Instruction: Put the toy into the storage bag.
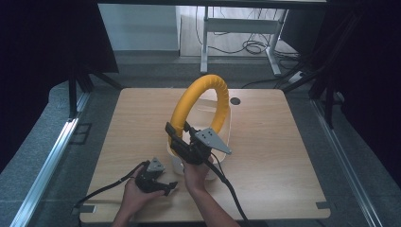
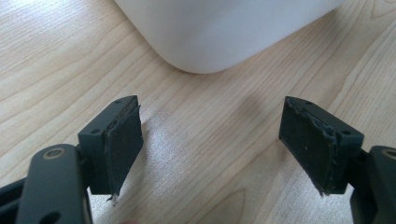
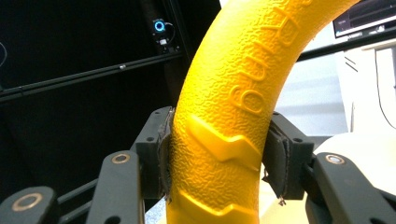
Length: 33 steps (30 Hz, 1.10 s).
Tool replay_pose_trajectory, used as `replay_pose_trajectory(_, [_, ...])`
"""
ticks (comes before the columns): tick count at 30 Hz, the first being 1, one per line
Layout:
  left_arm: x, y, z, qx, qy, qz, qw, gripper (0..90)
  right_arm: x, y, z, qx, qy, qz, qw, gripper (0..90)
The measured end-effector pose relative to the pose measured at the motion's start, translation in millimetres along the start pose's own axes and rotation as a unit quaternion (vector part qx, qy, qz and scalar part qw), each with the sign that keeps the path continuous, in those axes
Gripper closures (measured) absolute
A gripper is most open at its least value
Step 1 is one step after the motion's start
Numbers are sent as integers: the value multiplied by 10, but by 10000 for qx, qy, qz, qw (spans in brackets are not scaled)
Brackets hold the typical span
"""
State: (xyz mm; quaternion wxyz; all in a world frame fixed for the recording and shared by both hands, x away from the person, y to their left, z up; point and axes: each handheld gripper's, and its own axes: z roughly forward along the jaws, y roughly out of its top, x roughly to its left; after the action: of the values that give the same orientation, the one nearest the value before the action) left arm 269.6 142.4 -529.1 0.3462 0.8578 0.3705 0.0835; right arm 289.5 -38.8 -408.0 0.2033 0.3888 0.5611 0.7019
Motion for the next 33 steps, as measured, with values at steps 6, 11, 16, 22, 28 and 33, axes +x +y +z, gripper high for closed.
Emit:
replay_pose_trajectory(6, [0, -1, 5, 20, -2, 3, 10000, 215, -10, -43, -8, 53, -69, 23, 10000, 478])
replay_pose_trajectory(11, [-1, -2, 7, 24, -10, -2, 10000, 215, -37, -72, -22, 134, -131, 37, 9998, 468])
replay_pose_trajectory(16, [-3, -2, 9, 29, -18, -10, 10000, 215, -54, -89, -30, 259, -156, 54, 9995, 467])
replay_pose_trajectory(22, [-3, -2, 14, 57, -24, -7, 10000, 214, -84, -100, -49, 364, -182, 86, 9991, 467])
replay_pose_trajectory(28, [-2, -1, 11, 49, -23, -12, 10000, 213, -92, -87, -62, 404, -164, 90, 9990, 462])
replay_pose_trajectory(33, [7, 2, 8, 68, -30, 16, 10000, 213, -107, -74, -64, 436, -111, 61, 9990, 451])
